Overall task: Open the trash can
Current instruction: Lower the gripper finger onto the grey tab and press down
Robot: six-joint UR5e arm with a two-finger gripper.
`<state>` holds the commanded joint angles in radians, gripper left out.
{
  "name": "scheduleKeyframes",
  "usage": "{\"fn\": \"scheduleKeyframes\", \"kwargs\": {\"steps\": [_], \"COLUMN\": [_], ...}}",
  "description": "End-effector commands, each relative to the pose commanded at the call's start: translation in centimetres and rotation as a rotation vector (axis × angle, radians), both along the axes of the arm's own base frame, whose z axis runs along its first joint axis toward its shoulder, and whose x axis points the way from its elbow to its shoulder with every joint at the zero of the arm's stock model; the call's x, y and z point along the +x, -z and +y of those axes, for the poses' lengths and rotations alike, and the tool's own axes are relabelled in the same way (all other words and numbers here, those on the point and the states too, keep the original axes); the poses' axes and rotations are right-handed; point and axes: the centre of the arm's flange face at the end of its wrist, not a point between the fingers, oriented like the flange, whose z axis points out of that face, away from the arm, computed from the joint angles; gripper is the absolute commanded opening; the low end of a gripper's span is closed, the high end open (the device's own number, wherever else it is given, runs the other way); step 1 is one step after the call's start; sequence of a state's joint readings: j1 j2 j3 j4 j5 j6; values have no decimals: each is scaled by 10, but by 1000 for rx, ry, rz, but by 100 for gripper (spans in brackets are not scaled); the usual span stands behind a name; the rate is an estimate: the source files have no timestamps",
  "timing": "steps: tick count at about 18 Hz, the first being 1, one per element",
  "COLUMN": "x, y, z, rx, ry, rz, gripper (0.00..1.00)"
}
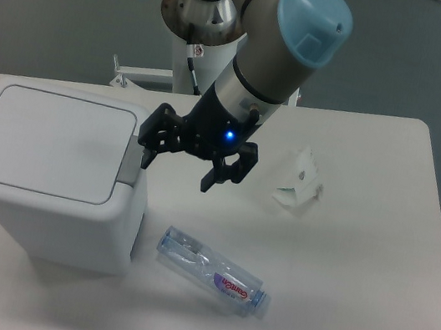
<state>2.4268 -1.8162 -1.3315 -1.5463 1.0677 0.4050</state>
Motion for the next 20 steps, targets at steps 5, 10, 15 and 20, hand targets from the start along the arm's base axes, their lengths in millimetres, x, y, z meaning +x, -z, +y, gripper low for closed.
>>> {"fn": "scheduleKeyframes", "kwargs": {"steps": [5,10,15,20], "x": [11,18,18,19], "y": [6,9,10,9], "z": [7,11,12,11], "rx": [-34,-57,-59,-58], "ry": [26,44,44,44], "rz": [14,33,31,32], "gripper": [100,100,100,100]}}
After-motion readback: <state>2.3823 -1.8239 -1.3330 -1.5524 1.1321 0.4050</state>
